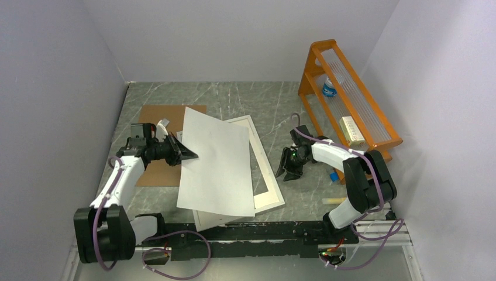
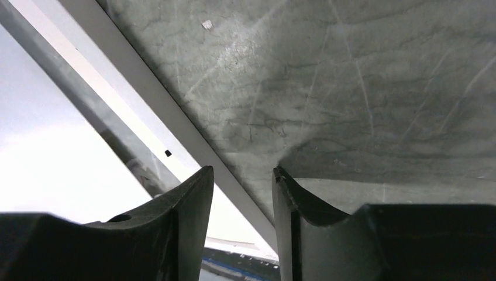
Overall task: Put the photo into the frame
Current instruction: Pick up the photo from the photo frame, then adjust the photo frame at the center of the board.
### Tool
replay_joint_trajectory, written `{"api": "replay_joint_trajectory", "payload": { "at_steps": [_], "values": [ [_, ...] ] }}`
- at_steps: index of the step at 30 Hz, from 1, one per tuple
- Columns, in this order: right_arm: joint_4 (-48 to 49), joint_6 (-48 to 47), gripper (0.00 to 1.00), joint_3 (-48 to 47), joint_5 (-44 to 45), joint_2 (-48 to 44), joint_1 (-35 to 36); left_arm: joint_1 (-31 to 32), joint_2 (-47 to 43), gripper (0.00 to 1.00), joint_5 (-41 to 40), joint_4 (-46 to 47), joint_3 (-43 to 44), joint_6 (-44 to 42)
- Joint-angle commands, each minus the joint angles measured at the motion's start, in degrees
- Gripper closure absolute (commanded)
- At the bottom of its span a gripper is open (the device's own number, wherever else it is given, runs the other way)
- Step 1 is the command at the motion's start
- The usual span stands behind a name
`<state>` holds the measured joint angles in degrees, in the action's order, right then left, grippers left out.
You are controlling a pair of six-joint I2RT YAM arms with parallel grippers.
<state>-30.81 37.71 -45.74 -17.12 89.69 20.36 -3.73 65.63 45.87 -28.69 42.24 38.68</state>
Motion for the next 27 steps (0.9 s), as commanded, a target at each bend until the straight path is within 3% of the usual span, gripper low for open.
{"api": "replay_joint_trajectory", "payload": {
  "at_steps": [1, 9, 20, 27],
  "values": [
    [0.06, -3.66, 0.52, -3.30, 11.79, -1.81, 2.22, -0.19, -4.55, 0.98, -2.53, 0.91, 1.86, 4.05],
    [3.11, -7.24, 0.47, -9.54, 12.75, 0.87, 7.73, -0.19, -8.45, 0.97, 0.42, 20.40, -6.28, 22.18],
    [4.39, -7.19, 0.54, -11.91, 14.35, 6.59, 9.31, 0.30, -7.37, 0.97, -0.43, 31.54, -11.62, 27.58],
    [5.89, -7.75, 0.59, -10.63, 13.19, 7.82, 9.42, 0.39, -7.20, 0.98, -0.19, 30.41, -10.56, 26.74]
  ]
}}
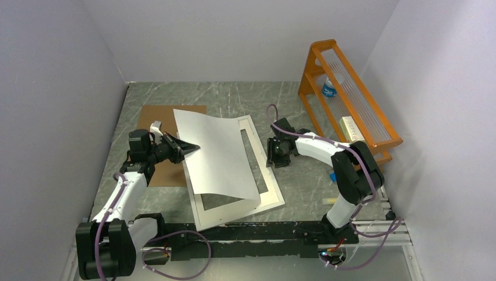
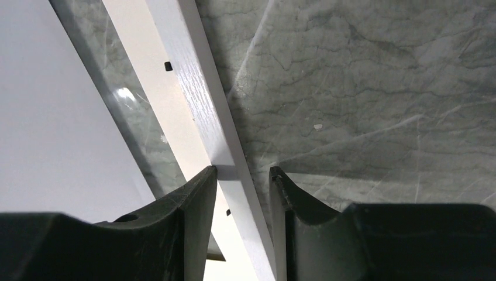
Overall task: Put the photo into the frame
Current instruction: Adjust the photo frame at the center of the board.
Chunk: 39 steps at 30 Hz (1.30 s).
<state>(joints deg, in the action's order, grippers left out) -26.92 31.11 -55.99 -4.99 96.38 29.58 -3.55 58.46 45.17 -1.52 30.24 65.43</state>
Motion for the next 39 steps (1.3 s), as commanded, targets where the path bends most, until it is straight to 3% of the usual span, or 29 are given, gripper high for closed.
{"api": "replay_joint_trajectory", "payload": {
  "at_steps": [1, 8, 17, 23, 29, 39],
  "values": [
    [2.36, -1.07, 0.60, -0.17, 0.86, 1.17, 0.21, 0.17, 0.21, 0.97, 0.76, 3.81, 1.55, 0.29],
    [4.68, -0.14, 0.66, 1.31, 0.95, 1.73, 0.21, 1.38, 1.91, 0.97, 1.02, 6.03, 2.92, 1.25],
    [5.57, -1.93, 0.59, 1.47, 1.24, 2.56, 0.61, 2.85, 4.08, 0.98, 0.65, 6.56, 4.58, 0.97],
    [2.73, -0.45, 0.71, 0.91, 5.47, 2.17, 0.51, 3.24, 5.33, 0.97, 0.67, 7.56, 5.13, 1.22],
    [0.05, 6.95, 0.76, 3.14, 7.73, 0.89, -2.19, 6.43, 8.27, 0.98, -0.19, 10.22, 7.16, 2.16],
    [-1.54, 8.93, 0.71, 3.09, 6.72, 0.16, -2.82, 9.18, 15.05, 0.98, -0.83, 12.78, 12.37, 2.01]
  ]
}}
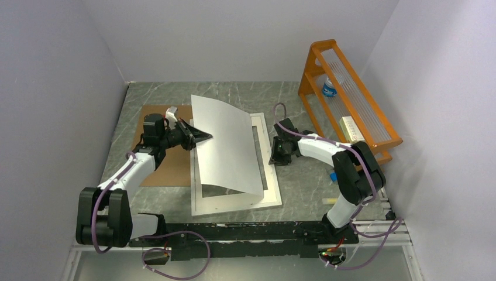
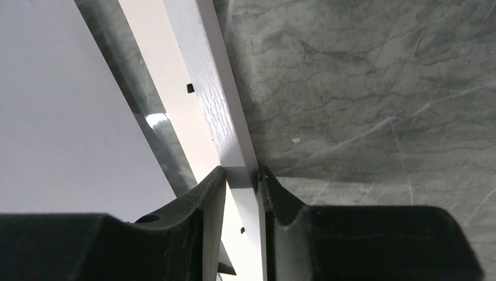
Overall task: Put the photo into the frame
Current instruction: Adjust the photo frame at the center of the board, then place the photo in the photo frame.
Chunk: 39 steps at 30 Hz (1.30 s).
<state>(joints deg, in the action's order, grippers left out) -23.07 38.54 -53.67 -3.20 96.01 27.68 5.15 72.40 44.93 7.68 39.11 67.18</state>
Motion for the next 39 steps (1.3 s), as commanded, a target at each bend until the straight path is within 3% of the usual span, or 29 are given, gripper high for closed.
{"api": "replay_joint_trajectory", "payload": {
  "at_steps": [1, 10, 15, 26, 32, 37, 39],
  "values": [
    [-5.59, 1.90, 0.69, 0.57, 4.16, 0.47, -1.03, 0.48, 1.59, 0.98, -0.56, 3.48, 3.96, 0.75],
    [-10.56, 3.94, 0.37, -3.78, 3.45, -4.44, -2.90, 2.16, 4.83, 0.97, 2.10, 4.79, 10.81, 5.44],
    [-9.89, 5.16, 0.29, -3.72, -0.55, -10.13, -7.06, 5.54, 4.70, 0.97, 0.83, 2.06, 15.03, 7.37],
    [-9.98, 5.02, 0.27, 0.40, -1.41, -16.27, -13.54, 12.63, 8.79, 0.97, -4.62, 15.56, 14.17, 15.87],
    [-9.95, 4.61, 0.27, 1.67, -1.63, -16.72, -15.04, 13.57, 7.20, 0.97, -9.85, 9.37, 12.50, 12.44],
    [-10.16, 3.59, 0.27, 2.24, -1.03, -16.26, -15.58, 13.57, 6.61, 0.97, -13.73, 0.19, 8.40, 3.14],
    [-10.38, 3.20, 0.28, 2.33, -0.87, -16.03, -15.82, 13.49, 7.01, 0.97, -14.47, 1.16, 4.72, 1.24]
  ]
}}
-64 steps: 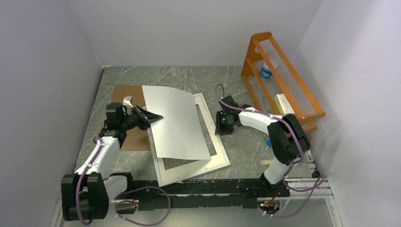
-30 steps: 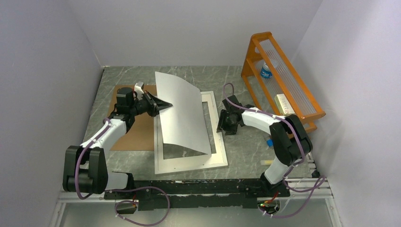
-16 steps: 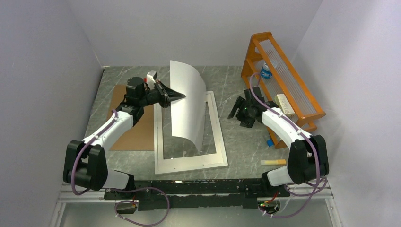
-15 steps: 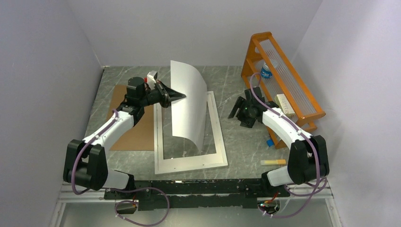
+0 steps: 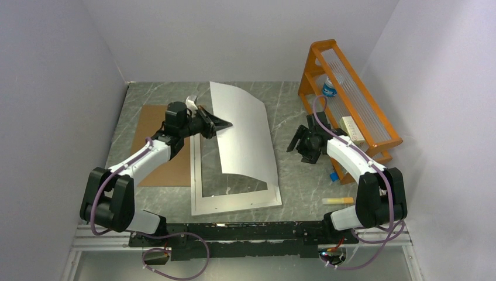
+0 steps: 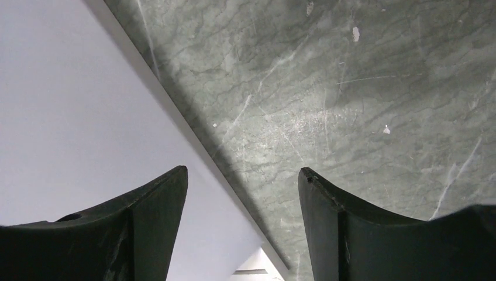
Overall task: Put the photo into the frame
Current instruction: Place the photo in the photo frame.
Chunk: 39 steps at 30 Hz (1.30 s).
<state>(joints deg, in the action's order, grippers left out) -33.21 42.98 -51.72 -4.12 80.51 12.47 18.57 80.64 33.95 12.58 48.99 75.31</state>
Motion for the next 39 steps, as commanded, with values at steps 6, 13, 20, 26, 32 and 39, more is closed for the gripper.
{"api": "replay_joint_trajectory", "payload": {
  "at_steps": [6, 13, 20, 26, 32, 39],
  "values": [
    [-0.45, -2.05, 0.28, 0.83, 0.34, -0.40, -1.02, -0.38, 2.18, 0.97, -0.63, -7.27, -8.68, -13.65],
    [0.07, -2.21, 0.29, 2.20, 0.02, -0.39, -1.13, -2.31, 1.13, 0.98, -5.97, -25.34, -2.86, -25.34],
    [0.60, -2.11, 0.29, 2.98, -0.19, -0.23, -1.18, -2.65, -1.50, 0.97, -11.74, -26.91, -6.21, -25.75],
    [0.93, -2.11, 0.30, 3.55, -0.27, -0.01, -1.13, -2.79, -2.00, 0.97, -14.75, -27.64, -6.19, -27.78],
    [1.46, -2.11, 0.31, 4.04, -0.58, 0.41, -1.13, -3.34, 0.60, 0.98, -13.12, -24.54, -4.95, -28.92],
    [1.90, -2.31, 0.31, 4.60, -0.76, 0.44, -1.13, -3.67, 1.68, 0.97, -13.62, -22.90, -4.93, -28.98]
  ]
}}
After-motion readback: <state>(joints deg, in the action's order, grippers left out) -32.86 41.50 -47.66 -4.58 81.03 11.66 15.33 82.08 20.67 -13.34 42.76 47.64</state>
